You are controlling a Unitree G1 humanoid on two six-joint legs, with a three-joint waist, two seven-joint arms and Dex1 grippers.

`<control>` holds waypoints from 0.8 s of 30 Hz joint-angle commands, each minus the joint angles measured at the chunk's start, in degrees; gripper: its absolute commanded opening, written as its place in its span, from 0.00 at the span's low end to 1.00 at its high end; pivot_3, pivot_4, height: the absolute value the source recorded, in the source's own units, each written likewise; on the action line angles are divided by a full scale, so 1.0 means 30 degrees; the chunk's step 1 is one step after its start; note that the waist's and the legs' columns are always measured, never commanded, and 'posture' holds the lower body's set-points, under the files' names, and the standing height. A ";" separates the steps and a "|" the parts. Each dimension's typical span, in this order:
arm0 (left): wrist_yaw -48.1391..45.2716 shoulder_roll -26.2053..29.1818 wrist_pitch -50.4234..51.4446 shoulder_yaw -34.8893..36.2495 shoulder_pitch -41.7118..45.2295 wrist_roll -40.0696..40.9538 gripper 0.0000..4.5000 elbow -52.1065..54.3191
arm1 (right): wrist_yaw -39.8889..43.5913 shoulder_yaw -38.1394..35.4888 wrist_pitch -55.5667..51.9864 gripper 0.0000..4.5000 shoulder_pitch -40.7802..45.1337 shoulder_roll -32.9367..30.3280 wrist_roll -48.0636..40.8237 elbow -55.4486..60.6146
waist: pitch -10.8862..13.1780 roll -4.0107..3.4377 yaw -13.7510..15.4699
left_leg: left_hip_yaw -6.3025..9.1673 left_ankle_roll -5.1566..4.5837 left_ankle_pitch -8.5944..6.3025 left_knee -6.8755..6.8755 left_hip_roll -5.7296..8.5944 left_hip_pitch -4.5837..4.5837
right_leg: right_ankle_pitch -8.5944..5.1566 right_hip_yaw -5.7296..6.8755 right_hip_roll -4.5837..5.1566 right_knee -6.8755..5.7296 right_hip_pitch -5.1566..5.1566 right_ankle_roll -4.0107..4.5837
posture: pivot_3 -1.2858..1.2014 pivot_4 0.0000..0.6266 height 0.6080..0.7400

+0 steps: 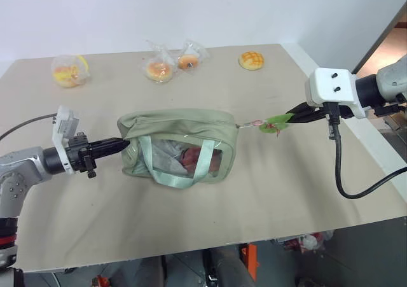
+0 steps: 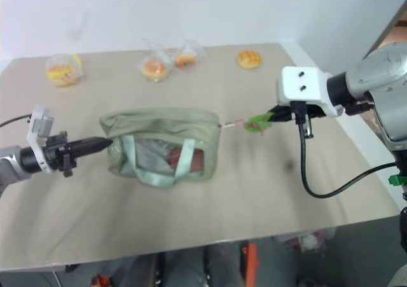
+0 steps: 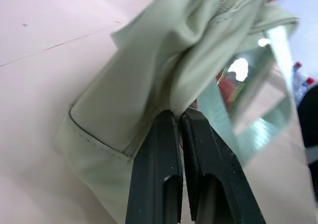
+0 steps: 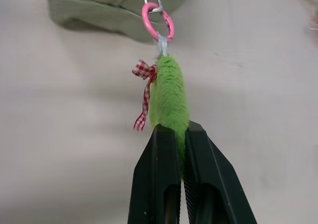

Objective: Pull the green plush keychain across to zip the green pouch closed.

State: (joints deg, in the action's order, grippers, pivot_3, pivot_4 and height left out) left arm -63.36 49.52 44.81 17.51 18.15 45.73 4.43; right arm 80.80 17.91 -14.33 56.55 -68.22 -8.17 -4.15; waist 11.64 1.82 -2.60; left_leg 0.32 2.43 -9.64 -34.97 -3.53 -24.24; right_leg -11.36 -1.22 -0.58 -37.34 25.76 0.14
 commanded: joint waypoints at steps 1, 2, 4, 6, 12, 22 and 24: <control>0.0354 0.0851 0.0546 0.1177 0.0617 0.0564 0.00 0.0124 | -0.0576 -0.1009 0.0696 0.01 -0.0424 -0.0364 0.1500 -0.0657 | 0.0003 0.0000 0.0085 | -0.0001 0.0001 0.0001 -0.0014 0.0003 -0.0010 | 0.0002 -0.0001 0.0005 0.0000 -0.0002 -0.0005 | 0.52 0.24 1.00; 0.0452 0.0913 0.0652 0.1267 0.0822 0.0682 0.00 0.0069 | -0.0649 -0.1046 0.0655 0.01 -0.0576 -0.0184 0.1479 -0.0533 | 0.0003 0.0000 0.0101 | 0.0000 0.0004 0.0000 -0.0046 0.0002 -0.0031 | 0.0006 0.0000 0.0004 0.0000 0.0002 -0.0012 | 0.52 0.24 1.00; 0.0620 0.0972 0.0823 0.1348 0.1071 0.0842 0.00 0.0049 | -0.0794 -0.1154 0.0521 0.01 -0.0948 0.0180 0.1374 -0.0128 | 0.0004 -0.0001 0.0113 | -0.0002 0.0015 -0.0009 -0.0086 0.0002 -0.0055 | 0.0010 -0.0002 0.0007 0.0000 0.0002 -0.0021 | 0.52 0.24 1.00; 0.0734 0.1034 0.0987 0.1443 0.1158 0.0963 0.00 0.0152 | -0.1113 -0.1204 0.0124 0.01 -0.1526 0.0660 0.1303 0.0689 | 0.0003 0.0000 0.0100 | -0.0010 0.0040 -0.0026 -0.0120 0.0000 -0.0075 | 0.0016 -0.0016 0.0006 0.0000 0.0011 -0.0033 | 0.52 0.24 1.00; 0.0914 0.1099 0.1175 0.1745 0.1063 0.1033 0.00 0.0170 | -0.1568 -0.1043 0.0172 0.01 -0.3987 0.0906 0.2072 0.3482 | 0.0004 0.0000 0.0104 | -0.0014 0.0051 -0.0039 -0.0125 -0.0007 -0.0091 | 0.0035 -0.0032 -0.0013 -0.0014 0.0035 -0.0074 | 0.52 0.24 1.00; 0.1071 0.0943 0.1467 0.1762 0.1347 0.1085 0.00 -0.0064 | -0.2431 0.1267 0.3054 0.01 -0.5517 0.2104 0.6756 0.5069 | 0.0001 0.0004 0.0063 | -0.0024 0.0052 -0.0038 -0.0186 -0.0008 -0.0082 | 0.0036 -0.0043 -0.0013 -0.0042 0.0028 -0.0065 | 0.52 0.24 1.00; 0.1087 0.0879 0.1446 0.1694 0.1336 0.1068 0.00 -0.0075 | -0.2506 0.1766 0.3884 0.01 -0.5477 0.2693 0.7549 0.4939 | 0.0000 0.0006 0.0052 | -0.0026 0.0052 -0.0037 -0.0200 -0.0007 -0.0080 | 0.0042 -0.0048 -0.0013 -0.0056 0.0028 -0.0066 | 0.52 0.24 1.00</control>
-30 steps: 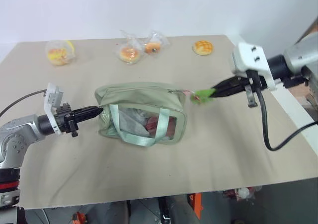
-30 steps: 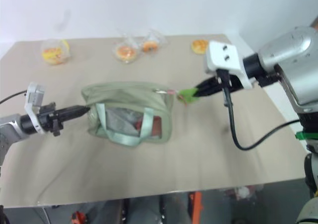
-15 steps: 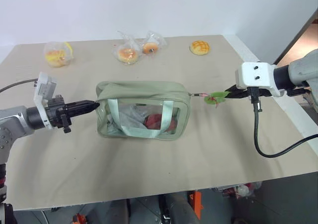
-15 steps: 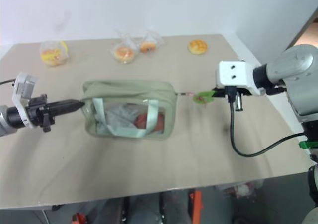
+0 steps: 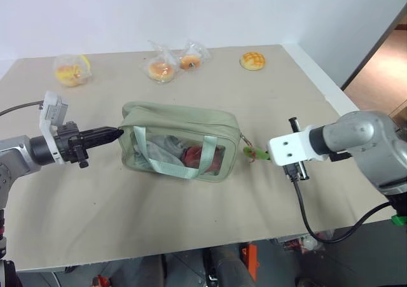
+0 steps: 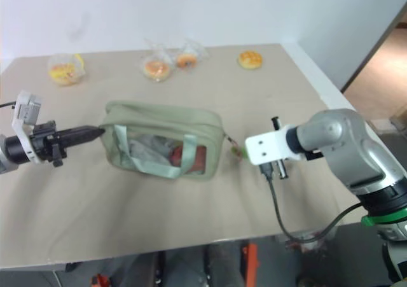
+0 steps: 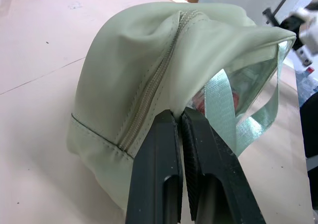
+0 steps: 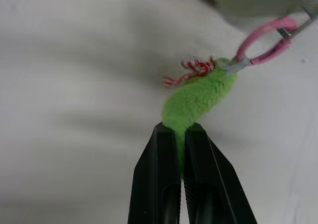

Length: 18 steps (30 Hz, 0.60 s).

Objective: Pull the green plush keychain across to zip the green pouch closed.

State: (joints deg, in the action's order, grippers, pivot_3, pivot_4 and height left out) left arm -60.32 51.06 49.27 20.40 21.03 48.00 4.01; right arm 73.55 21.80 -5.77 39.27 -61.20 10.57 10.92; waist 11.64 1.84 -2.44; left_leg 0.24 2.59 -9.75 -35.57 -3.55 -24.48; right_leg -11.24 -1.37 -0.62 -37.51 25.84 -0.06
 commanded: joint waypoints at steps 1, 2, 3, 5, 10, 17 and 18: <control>0.0102 0.0327 -0.0005 0.0711 0.0385 0.0352 0.00 0.0088 | -0.0106 0.0672 0.1262 0.01 0.0352 0.0679 0.1627 -0.0166 | 0.0000 0.0001 -0.0001 | 0.0001 0.0000 0.0000 -0.0001 0.0000 0.0001 | 0.0000 -0.0001 -0.0001 -0.0006 -0.0002 0.0000 | 0.52 0.24 1.00; 0.0093 0.0308 -0.0017 0.0695 0.0367 0.0350 0.00 0.0074 | -0.0129 0.0906 0.1618 0.01 0.0507 0.1011 0.2008 -0.0321 | 0.0000 0.0001 -0.0002 | 0.0001 0.0001 0.0000 -0.0005 0.0000 0.0000 | 0.0000 -0.0001 -0.0002 -0.0017 0.0000 0.0000 | 0.52 0.24 1.00; 0.0087 0.0289 -0.0040 0.0677 0.0360 0.0335 0.00 0.0040 | -0.0148 0.1098 0.1852 0.01 0.0697 0.1306 0.2375 -0.0502 | 0.0000 0.0000 -0.0008 | 0.0001 0.0000 0.0000 -0.0006 -0.0001 0.0000 | 0.0000 -0.0002 -0.0003 -0.0019 0.0000 0.0000 | 0.52 0.24 1.00; 0.0086 0.0260 -0.0071 0.0640 0.0366 0.0303 0.00 -0.0055 | -0.0210 0.1486 0.2448 0.01 0.1232 0.1872 0.3271 -0.1094 | 0.0000 0.0000 -0.0020 | 0.0001 0.0000 0.0000 -0.0012 0.0000 0.0000 | 0.0000 -0.0009 -0.0004 -0.0038 0.0003 0.0001 | 0.52 0.24 1.00; 0.0117 0.0221 -0.0062 0.0666 0.0332 0.0300 0.00 -0.0247 | 0.0806 0.2332 0.4318 0.01 0.1748 0.2070 0.4613 -0.1841 | -0.0004 0.0006 -0.0020 | 0.0003 0.0001 0.0001 -0.0035 0.0001 0.0002 | -0.0004 -0.0009 -0.0006 -0.0077 0.0002 0.0006 | 0.52 0.24 1.00; 0.0254 -0.0004 -0.0431 0.0531 -0.0434 -0.0209 0.00 -0.0331 | 0.2758 0.1198 0.2265 0.01 0.0024 0.2184 0.2072 -0.1030 | -0.0016 0.0026 -0.0018 | 0.0003 0.0000 0.0001 -0.0050 0.0001 0.0022 | -0.0019 -0.0016 -0.0007 -0.0144 -0.0001 0.0025 | 0.52 0.24 1.00; 0.0216 0.0018 -0.0488 0.0555 -0.0591 -0.0273 0.00 -0.0408 | 0.2872 0.0701 0.1384 0.01 -0.0269 0.2168 0.1395 -0.0863 | -0.0016 0.0026 -0.0017 | 0.0003 0.0001 0.0001 -0.0054 0.0001 0.0036 | -0.0026 -0.0017 -0.0006 -0.0166 -0.0005 0.0030 | 0.52 0.24 1.00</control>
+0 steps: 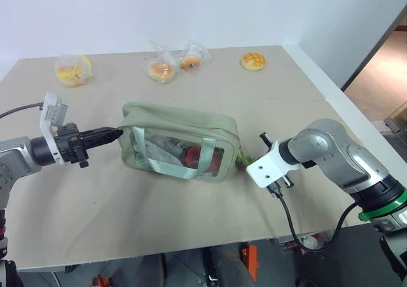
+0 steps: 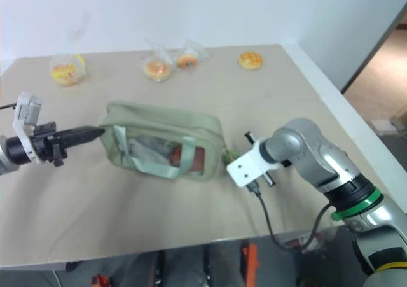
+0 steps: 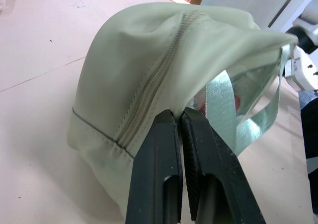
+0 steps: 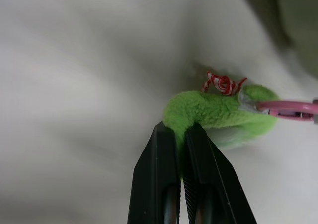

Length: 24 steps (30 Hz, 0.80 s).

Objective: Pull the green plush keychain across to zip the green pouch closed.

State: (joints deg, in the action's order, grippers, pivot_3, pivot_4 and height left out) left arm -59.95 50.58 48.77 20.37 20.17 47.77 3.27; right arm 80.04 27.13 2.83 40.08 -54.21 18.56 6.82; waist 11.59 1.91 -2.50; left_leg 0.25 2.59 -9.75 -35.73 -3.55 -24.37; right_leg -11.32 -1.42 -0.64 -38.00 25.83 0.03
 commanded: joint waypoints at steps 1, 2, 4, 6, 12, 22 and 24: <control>0.0062 0.0206 -0.0376 0.0592 -0.0456 -0.0232 0.00 -0.0192 | 0.0842 -0.1559 -0.2289 0.01 -0.0794 -0.0214 -0.1959 0.0675 | -0.0001 0.0002 0.0001 | -0.0002 0.0000 0.0000 -0.0004 0.0000 0.0019 | -0.0007 -0.0004 0.0000 -0.0021 -0.0009 0.0012 | 0.52 0.24 1.00; 0.0049 0.0253 -0.0483 0.0600 -0.0621 -0.0342 0.00 -0.0268 | 0.1008 -0.2201 -0.3258 0.01 -0.1050 -0.0259 -0.2873 0.0857 | -0.0001 0.0002 0.0002 | 0.0001 -0.0001 0.0000 -0.0006 0.0000 0.0031 | -0.0010 -0.0003 -0.0001 -0.0030 -0.0015 0.0017 | 0.52 0.24 1.00; 0.0055 0.0316 -0.0609 0.0614 -0.0821 -0.0442 0.00 -0.0395 | 0.1196 -0.3328 -0.4916 0.01 -0.1344 -0.0235 -0.4429 0.1122 | -0.0001 0.0002 -0.0002 | 0.0006 -0.0004 0.0003 -0.0015 -0.0001 0.0082 | -0.0010 -0.0001 -0.0007 -0.0049 -0.0049 0.0022 | 0.52 0.24 1.00; 0.0116 0.0353 -0.0624 0.0666 -0.0926 -0.0448 0.00 -0.0518 | 0.0901 -0.4727 -0.6745 0.01 -0.1427 0.0017 -0.6023 0.1012 | -0.0001 0.0003 -0.0038 | 0.0005 -0.0005 0.0004 -0.0016 0.0000 0.0132 | -0.0010 -0.0002 -0.0007 -0.0050 -0.0091 0.0023 | 0.52 0.24 1.00; 0.0199 0.0341 -0.0670 0.1013 -0.1088 -0.0311 0.17 -0.0766 | 0.0279 -0.8087 -1.1039 0.16 -0.1936 0.0107 -1.0398 0.1125 | -0.0007 0.0013 -0.0061 | -0.0001 -0.0001 0.0000 -0.0006 0.0000 0.0261 | -0.0016 -0.0013 -0.0005 -0.0048 -0.0196 0.0034 | 0.52 0.24 1.00; 0.0363 0.0501 -0.0347 0.1396 -0.0825 0.0018 0.72 -0.0530 | -0.0532 -0.9778 -1.2989 0.81 -0.2504 -0.0266 -1.3159 0.0508 | 0.0002 0.0031 -0.0055 | -0.0008 0.0002 -0.0004 0.0020 0.0000 0.0236 | -0.0032 -0.0020 -0.0006 -0.0045 -0.0172 0.0049 | 0.52 0.24 1.00; 0.0360 0.0659 -0.0246 0.1760 -0.1024 0.0134 0.72 -0.0371 | -0.0596 -1.0503 -1.3260 0.81 -0.2344 -0.0369 -1.3906 0.0195 | 0.0004 0.0033 -0.0056 | -0.0008 0.0001 -0.0004 0.0021 0.0001 0.0235 | -0.0032 -0.0019 -0.0006 -0.0045 -0.0172 0.0049 | 0.52 0.24 1.00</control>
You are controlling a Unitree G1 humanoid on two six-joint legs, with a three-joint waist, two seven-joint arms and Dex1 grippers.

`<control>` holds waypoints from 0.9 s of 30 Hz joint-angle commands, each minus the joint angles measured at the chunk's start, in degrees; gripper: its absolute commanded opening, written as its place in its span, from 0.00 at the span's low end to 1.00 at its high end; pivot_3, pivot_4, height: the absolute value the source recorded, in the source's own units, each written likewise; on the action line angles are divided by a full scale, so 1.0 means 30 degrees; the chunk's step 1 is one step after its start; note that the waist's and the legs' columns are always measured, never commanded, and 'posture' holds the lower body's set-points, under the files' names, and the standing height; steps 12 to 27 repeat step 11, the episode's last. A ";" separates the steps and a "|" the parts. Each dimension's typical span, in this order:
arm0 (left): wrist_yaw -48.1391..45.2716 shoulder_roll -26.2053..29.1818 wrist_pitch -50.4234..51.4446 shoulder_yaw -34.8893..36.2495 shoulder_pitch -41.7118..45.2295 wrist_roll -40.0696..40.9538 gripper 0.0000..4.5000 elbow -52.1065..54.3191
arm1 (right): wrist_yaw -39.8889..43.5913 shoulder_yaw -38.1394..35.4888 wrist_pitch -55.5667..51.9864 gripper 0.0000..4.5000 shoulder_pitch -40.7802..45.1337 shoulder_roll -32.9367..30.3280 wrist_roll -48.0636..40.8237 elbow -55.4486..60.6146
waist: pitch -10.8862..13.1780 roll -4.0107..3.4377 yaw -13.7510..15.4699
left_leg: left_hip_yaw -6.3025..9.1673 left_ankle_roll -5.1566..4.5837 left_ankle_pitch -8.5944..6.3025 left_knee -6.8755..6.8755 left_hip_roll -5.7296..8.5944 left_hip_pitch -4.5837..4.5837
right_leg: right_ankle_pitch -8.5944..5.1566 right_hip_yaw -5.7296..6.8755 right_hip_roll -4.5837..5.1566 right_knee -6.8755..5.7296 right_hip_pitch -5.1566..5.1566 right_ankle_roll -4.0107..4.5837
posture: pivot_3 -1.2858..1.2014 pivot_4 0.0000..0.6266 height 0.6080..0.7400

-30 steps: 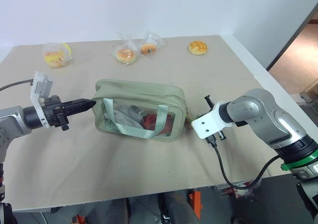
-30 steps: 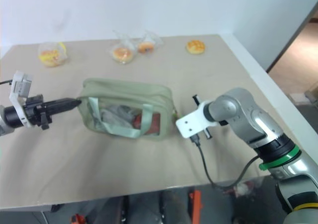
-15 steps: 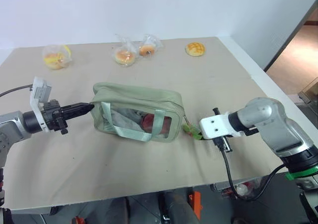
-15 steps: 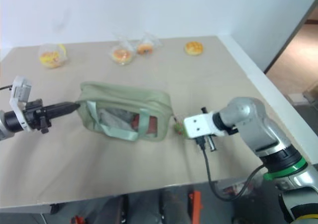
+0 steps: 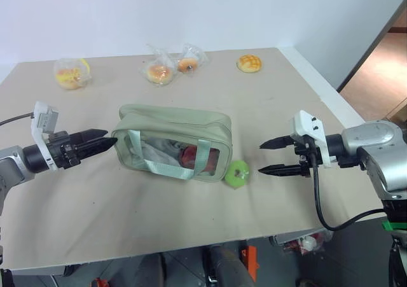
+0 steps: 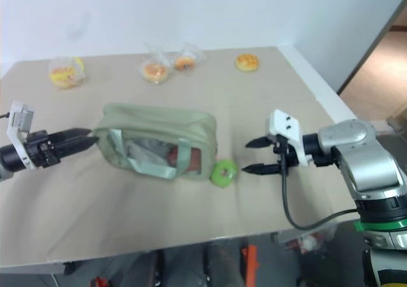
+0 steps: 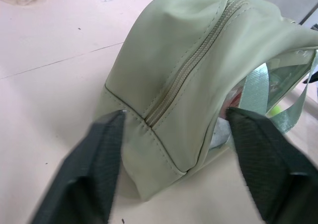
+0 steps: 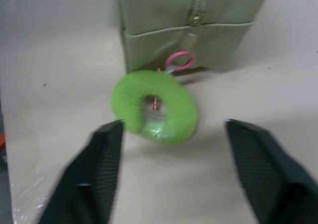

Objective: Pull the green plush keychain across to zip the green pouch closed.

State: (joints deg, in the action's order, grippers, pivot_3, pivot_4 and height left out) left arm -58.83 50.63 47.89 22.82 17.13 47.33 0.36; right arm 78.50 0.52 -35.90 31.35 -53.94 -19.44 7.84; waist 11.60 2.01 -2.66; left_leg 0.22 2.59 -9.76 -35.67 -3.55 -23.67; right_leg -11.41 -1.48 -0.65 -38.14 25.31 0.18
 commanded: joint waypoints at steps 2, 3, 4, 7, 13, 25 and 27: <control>-0.0081 0.0837 0.0231 0.1628 -0.0419 0.0548 0.72 0.0622 | -0.0222 -0.2546 -0.0664 0.81 0.0584 -0.0635 -0.2010 -0.0359 | 0.0002 0.0003 -0.0012 | -0.0001 0.0001 -0.0001 -0.0002 0.0000 -0.0006 | 0.0000 -0.0002 0.0001 0.0001 0.0005 -0.0001 | 0.52 0.24 1.00; -0.0128 0.0954 0.0259 0.1934 -0.0726 0.0556 0.72 0.0599 | -0.0358 -0.2976 -0.0820 0.81 0.0537 -0.0724 -0.2306 -0.0418 | 0.0003 0.0004 -0.0024 | -0.0001 0.0002 -0.0001 0.0000 0.0000 -0.0007 | 0.0000 -0.0002 0.0001 0.0002 0.0007 -0.0001 | 0.52 0.24 1.00; -0.0200 0.1061 0.0227 0.2290 -0.1186 0.0477 0.72 0.0622 | -0.0490 -0.3482 -0.1047 0.81 0.0408 -0.0833 -0.2653 -0.0421 | 0.0003 0.0005 -0.0028 | -0.0002 0.0004 -0.0005 0.0008 0.0000 -0.0006 | -0.0006 -0.0001 0.0000 0.0003 0.0013 0.0007 | 0.52 0.24 1.00; -0.0579 0.1325 0.0073 0.3386 -0.2592 0.0419 0.72 0.0533 | -0.1212 -0.4623 -0.1636 0.81 -0.0235 -0.1078 -0.3284 -0.0239 | 0.0002 0.0005 -0.0024 | -0.0001 0.0012 -0.0021 0.0040 -0.0001 0.0001 | -0.0037 -0.0001 -0.0001 0.0004 0.0021 0.0021 | 0.52 0.24 1.00; -0.0905 0.1778 -0.0107 0.4549 -0.3900 0.0064 0.72 -0.0234 | -0.2141 -0.5588 -0.2066 0.81 -0.1459 -0.1180 -0.3771 0.0303 | -0.0006 0.0021 -0.0017 | 0.0007 0.0026 -0.0034 0.0057 -0.0003 0.0003 | -0.0070 0.0007 0.0001 0.0005 0.0020 0.0031 | 0.52 0.24 1.00; -0.0905 0.1778 -0.0107 0.4549 -0.3900 0.0064 0.72 -0.0234 | -0.2141 -0.5588 -0.2066 0.81 -0.1459 -0.1180 -0.3771 0.0303 | -0.0006 0.0021 -0.0017 | 0.0007 0.0026 -0.0034 0.0057 -0.0003 0.0003 | -0.0070 0.0007 0.0001 0.0005 0.0020 0.0031 | 0.52 0.24 1.00; -0.0905 0.1778 -0.0107 0.4549 -0.3900 0.0064 0.72 -0.0234 | -0.2141 -0.5588 -0.2066 0.81 -0.1459 -0.1180 -0.3771 0.0303 | -0.0006 0.0021 -0.0017 | 0.0007 0.0026 -0.0034 0.0057 -0.0003 0.0003 | -0.0070 0.0007 0.0001 0.0005 0.0020 0.0031 | 0.52 0.24 1.00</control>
